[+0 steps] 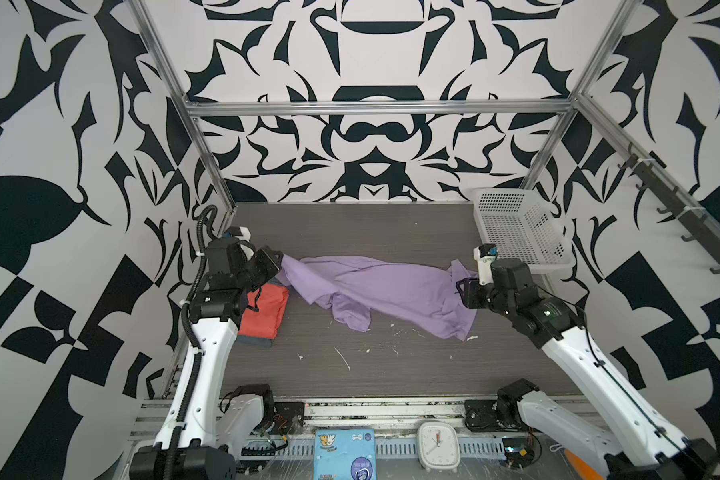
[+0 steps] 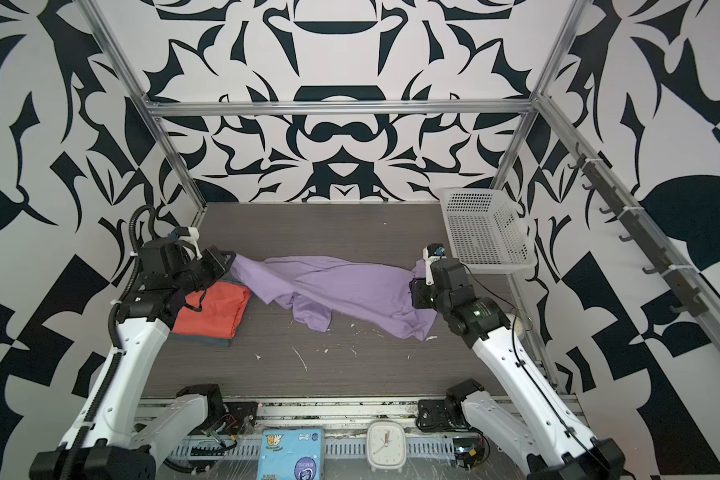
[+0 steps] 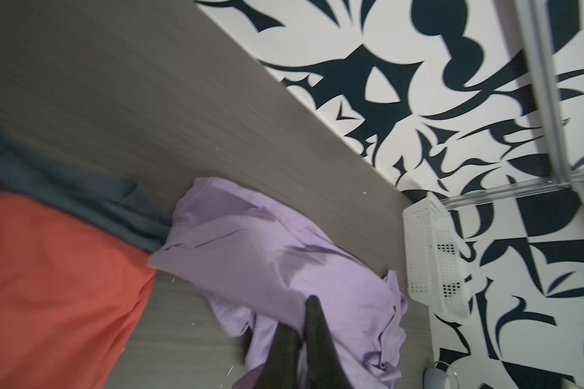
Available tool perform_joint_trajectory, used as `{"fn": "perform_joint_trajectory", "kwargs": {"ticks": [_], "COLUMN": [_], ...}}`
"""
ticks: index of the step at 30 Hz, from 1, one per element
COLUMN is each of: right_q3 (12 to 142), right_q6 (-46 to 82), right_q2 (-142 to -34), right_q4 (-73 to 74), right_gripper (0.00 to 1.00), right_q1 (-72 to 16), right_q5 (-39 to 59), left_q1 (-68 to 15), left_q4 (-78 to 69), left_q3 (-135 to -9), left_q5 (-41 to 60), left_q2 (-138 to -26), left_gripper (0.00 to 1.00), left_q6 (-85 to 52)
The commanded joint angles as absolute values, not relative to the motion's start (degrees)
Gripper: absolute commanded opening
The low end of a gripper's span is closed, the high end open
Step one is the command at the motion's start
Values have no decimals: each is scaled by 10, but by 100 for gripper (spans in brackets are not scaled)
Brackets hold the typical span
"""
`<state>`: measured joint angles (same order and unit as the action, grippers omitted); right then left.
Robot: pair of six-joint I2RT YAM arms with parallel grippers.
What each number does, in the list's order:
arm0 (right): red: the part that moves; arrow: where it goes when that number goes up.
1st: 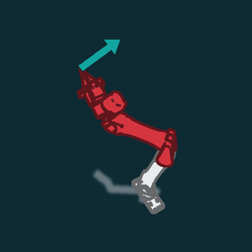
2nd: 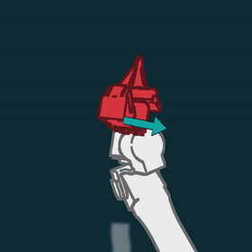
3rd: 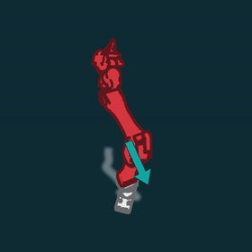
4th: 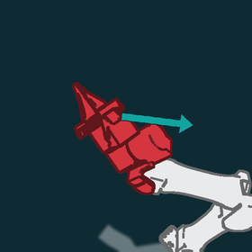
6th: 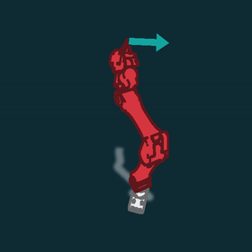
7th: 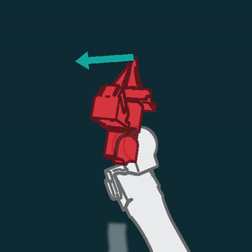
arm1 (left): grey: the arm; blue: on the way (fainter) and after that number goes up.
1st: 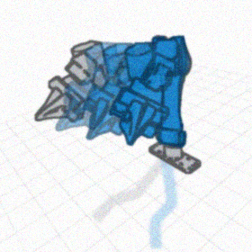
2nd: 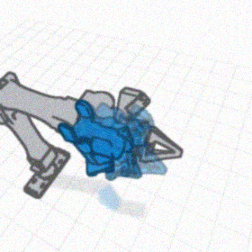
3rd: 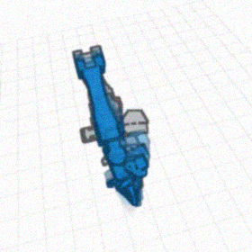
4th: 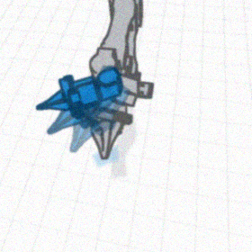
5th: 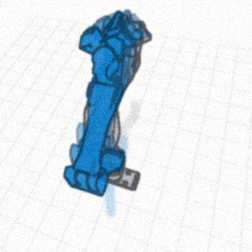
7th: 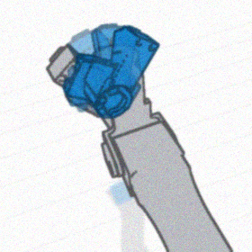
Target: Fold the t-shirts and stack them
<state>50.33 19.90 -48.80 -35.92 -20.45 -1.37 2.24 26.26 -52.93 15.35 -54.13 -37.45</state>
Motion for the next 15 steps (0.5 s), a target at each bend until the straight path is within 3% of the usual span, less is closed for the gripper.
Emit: {"fn": "perform_joint_trajectory", "kwargs": {"ticks": [1,8,15], "right_q3": [552,513,413], "right_q6": [232,293,402], "right_q2": [-463,-524,-492], "right_q4": [-363,-350,-341], "right_gripper": [48,41,42], "right_q1": [-205,-205,-206], "right_q5": [-52,-17,29], "left_q1": [25,25,25], "left_q4": [290,273,257], "left_q3": [-539,-535,-529], "left_q5": [115,131,149], "left_q2": [-515,-532,-552], "left_gripper": [0,0,0], "left_q6": [-358,-363,-364]}}
